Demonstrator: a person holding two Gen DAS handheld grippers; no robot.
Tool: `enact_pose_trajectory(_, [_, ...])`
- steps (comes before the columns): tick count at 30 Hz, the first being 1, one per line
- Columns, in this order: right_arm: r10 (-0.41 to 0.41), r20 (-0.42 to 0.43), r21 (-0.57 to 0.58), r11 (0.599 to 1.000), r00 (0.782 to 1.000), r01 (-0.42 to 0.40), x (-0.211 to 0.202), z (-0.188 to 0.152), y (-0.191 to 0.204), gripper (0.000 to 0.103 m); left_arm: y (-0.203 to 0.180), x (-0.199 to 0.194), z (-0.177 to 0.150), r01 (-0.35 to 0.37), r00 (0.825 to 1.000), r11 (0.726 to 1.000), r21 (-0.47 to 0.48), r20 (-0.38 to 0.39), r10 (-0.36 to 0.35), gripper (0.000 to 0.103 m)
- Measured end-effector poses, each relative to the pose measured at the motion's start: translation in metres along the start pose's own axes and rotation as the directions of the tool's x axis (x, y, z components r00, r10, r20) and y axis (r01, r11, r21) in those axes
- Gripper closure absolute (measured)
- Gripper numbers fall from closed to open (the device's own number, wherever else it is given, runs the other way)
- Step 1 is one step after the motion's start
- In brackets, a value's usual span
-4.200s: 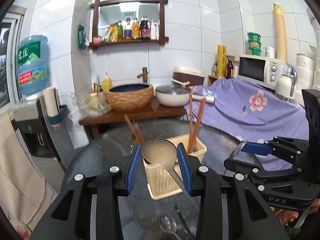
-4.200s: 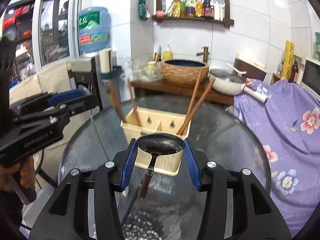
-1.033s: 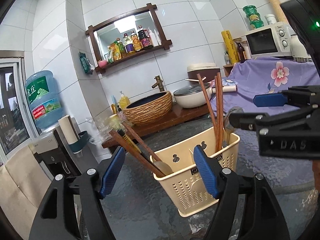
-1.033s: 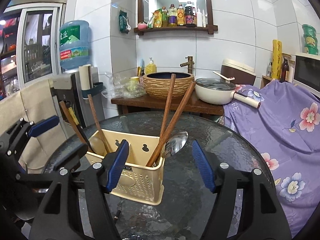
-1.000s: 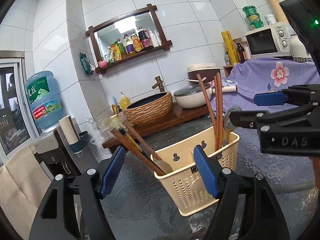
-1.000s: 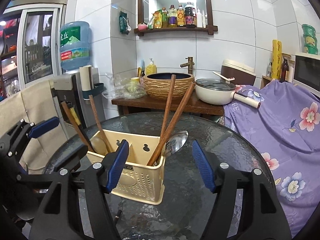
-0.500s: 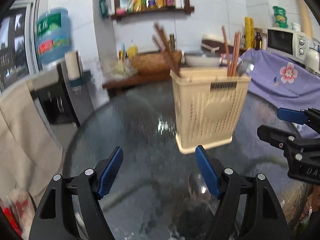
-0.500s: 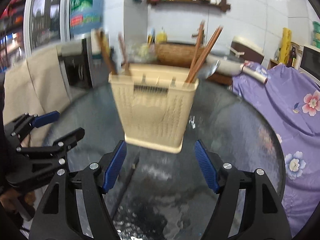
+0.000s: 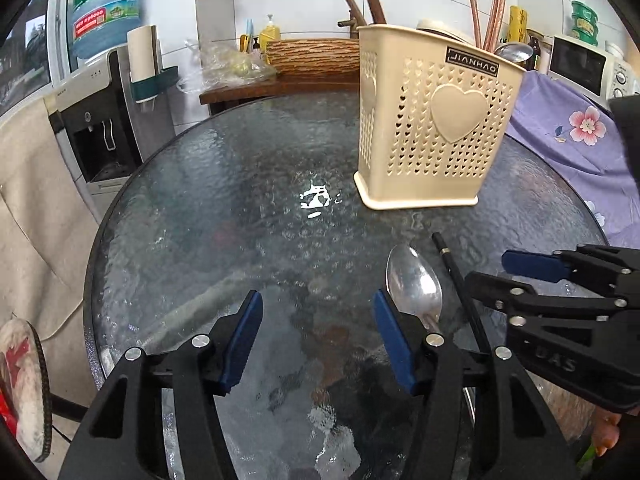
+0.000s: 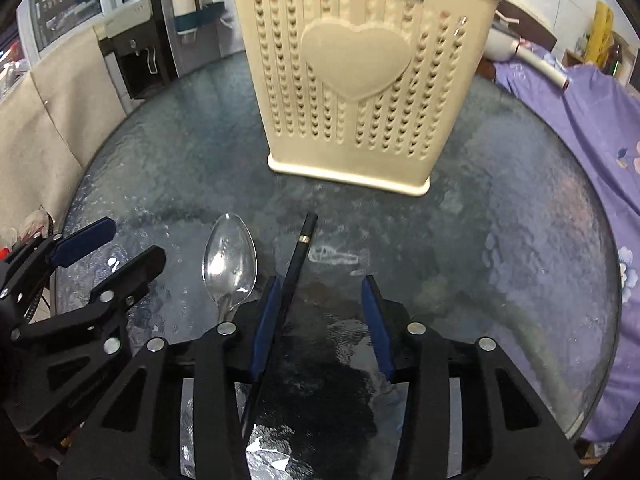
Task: Organize utensils
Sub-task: 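Move both tools back toward the black chopstick and remaining spoon, then close the right tool on the black chopstick while the left tool grasps the metal spoon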
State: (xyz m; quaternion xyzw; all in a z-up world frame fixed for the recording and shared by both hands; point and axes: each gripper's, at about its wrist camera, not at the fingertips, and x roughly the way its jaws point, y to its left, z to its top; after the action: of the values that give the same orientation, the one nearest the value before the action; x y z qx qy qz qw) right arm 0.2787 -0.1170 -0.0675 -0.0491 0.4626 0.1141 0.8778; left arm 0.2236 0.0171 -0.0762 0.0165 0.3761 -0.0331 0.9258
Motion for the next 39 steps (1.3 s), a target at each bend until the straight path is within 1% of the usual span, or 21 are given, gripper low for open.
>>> enact_pose_trajectory(6, [-0.007,-0.028,0.000,1.000,1.000,0.007,0.010,0.003,0.008,0.068,0.008,0.002,-0.003,-0.002,1.000,1.000,-0.018,-0.015,0.001,0.046])
enact_pose_trajectory(11, [-0.008,-0.023,-0.005,1.000,1.000,0.008,0.012,0.007,0.011,0.075,0.011,0.002,-0.003,-0.001,1.000,1.000,-0.029,-0.021,0.000,0.046])
enact_pose_trajectory(14, [-0.004,-0.022,-0.013,1.000,1.000,0.003,0.013,0.008,0.011,0.081,0.009,0.003,-0.001,0.006,1.000,1.000,-0.019,-0.021,-0.007,0.046])
enact_pose_trajectory(15, [-0.004,-0.021,-0.015,1.000,1.000,0.004,0.013,0.007,0.008,0.086,0.007,0.003,0.000,0.014,1.000,1.000,-0.018,-0.023,-0.015,0.046])
enact_pose_trajectory(16, [-0.006,-0.020,-0.019,1.000,1.000,0.005,0.012,0.007,0.006,0.087,0.006,0.003,0.000,0.021,0.999,1.000,-0.017,-0.025,-0.021,0.046])
enact_pose_trajectory(23, [0.002,-0.017,-0.004,1.000,1.000,-0.002,0.006,-0.001,-0.019,0.091,-0.012,-0.003,-0.001,0.058,0.998,0.998,0.005,-0.033,-0.058,0.046])
enact_pose_trajectory(24, [0.000,-0.016,0.001,1.000,1.000,0.001,0.006,-0.002,-0.022,0.092,-0.014,-0.003,-0.001,0.061,0.998,0.998,0.008,-0.035,-0.061,0.045])
enact_pose_trajectory(26, [-0.003,-0.016,0.012,1.000,1.000,0.003,0.005,-0.004,-0.030,0.092,-0.018,-0.002,0.000,0.063,0.997,0.998,0.016,-0.039,-0.063,0.038])
enact_pose_trajectory(30, [-0.005,-0.013,0.027,1.000,1.000,0.005,0.002,-0.008,-0.039,0.093,-0.025,-0.002,0.001,0.063,0.997,0.998,0.029,-0.045,-0.062,0.035])
enact_pose_trajectory(32, [-0.005,-0.009,0.030,1.000,1.000,0.006,0.001,-0.010,-0.041,0.093,-0.029,-0.002,0.001,0.057,0.997,0.998,0.036,-0.048,-0.055,0.029])
enact_pose_trajectory(34, [-0.008,-0.007,0.030,1.000,1.000,0.008,0.001,-0.010,-0.039,0.093,-0.032,0.000,0.001,0.056,0.997,0.998,0.042,-0.058,-0.054,0.026])
enact_pose_trajectory(39, [-0.015,-0.005,0.028,0.999,1.000,0.015,0.001,-0.010,-0.038,0.093,-0.041,0.007,0.002,0.041,0.996,0.996,0.076,-0.078,-0.035,0.025])
